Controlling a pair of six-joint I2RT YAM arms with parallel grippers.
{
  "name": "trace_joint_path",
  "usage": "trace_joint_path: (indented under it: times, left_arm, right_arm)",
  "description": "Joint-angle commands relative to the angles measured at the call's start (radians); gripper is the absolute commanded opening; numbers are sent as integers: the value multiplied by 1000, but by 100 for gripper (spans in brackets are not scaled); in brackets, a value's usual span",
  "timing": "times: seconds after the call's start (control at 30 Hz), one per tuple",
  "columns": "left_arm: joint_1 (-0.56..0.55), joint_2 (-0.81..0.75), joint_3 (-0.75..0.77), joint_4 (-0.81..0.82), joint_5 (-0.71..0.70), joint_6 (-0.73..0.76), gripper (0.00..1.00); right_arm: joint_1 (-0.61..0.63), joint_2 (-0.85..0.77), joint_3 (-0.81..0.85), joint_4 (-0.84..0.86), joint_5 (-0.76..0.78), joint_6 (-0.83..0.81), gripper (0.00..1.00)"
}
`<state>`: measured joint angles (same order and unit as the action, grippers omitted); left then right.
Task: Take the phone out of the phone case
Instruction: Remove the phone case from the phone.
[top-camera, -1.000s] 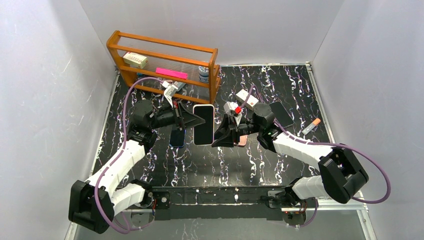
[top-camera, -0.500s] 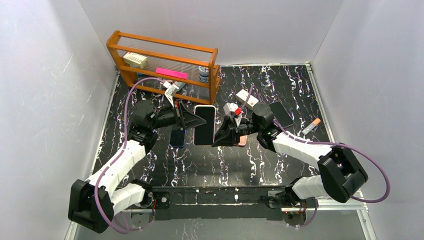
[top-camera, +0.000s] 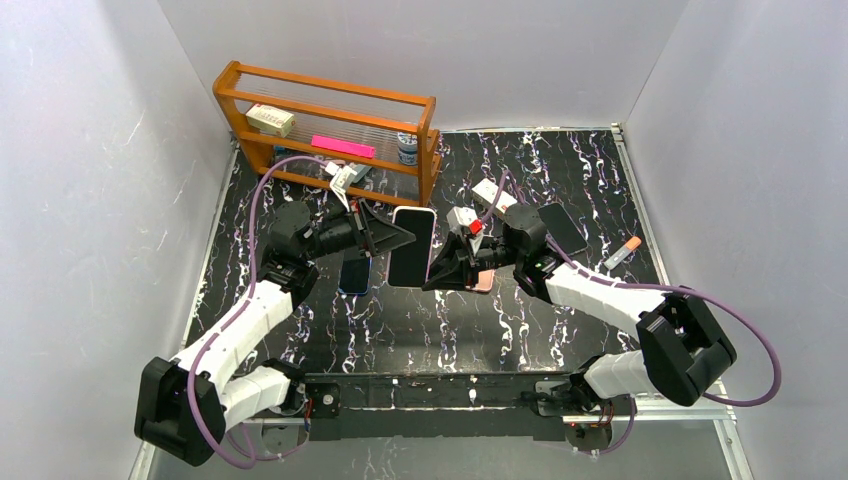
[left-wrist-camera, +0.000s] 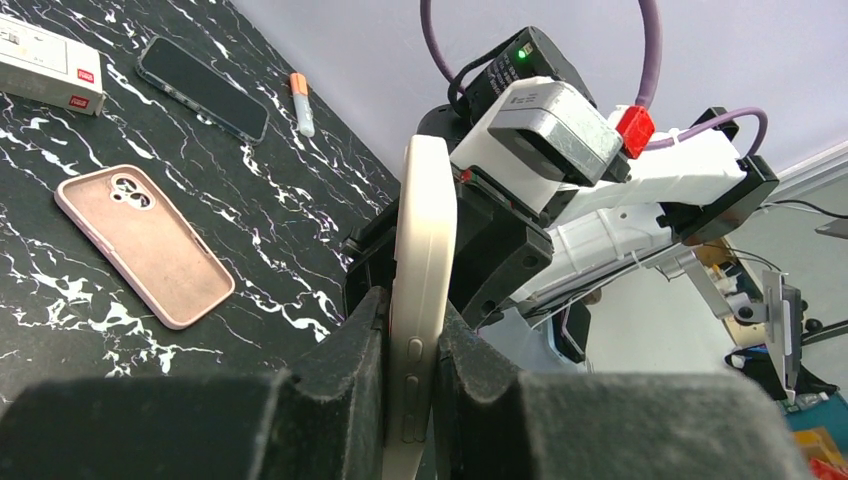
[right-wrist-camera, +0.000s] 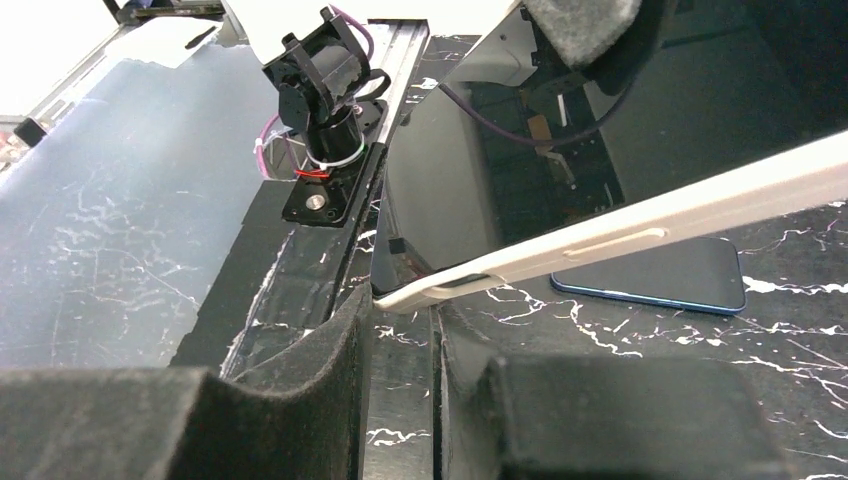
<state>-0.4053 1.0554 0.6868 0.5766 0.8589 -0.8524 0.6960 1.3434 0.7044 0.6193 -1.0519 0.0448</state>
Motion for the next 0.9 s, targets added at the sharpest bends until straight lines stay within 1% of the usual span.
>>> trace_joint_path:
  times: [0.0,0.33,0.5,0.57,0.63,0.7,0.8,0.87]
  left_arm:
    - [-33,-7,22,81,-2,-168,0]
    - [-33,22,16,81,-14,-179,0]
    - [-33,15,13,81,-9,-186,0]
    - [-33,10,9,81,-12,-188,0]
    - [-33,4,2,81,-14,-190,0]
    - [-33,-5,-10,82,-21,-191,0]
    - [-35,-23,-36,91,-43,-201,0]
    - [-40,-35,-49,101,-58,-211,0]
  right_arm:
    - [6,-7,32,-16,97,-150,1]
    - [5,-20,38,-19,93,-198,1]
    - [5,-18,32,35,132,-146,1]
    - [3,-17,19,86,152,-88,1]
    - [-6,-15,-3,187,186,18,2]
    - [-21,-12,-35,307,221,140,7]
    - [-34,-14,-90,474,294,295,12]
    - [-36,-15,-116,553,351,378,14]
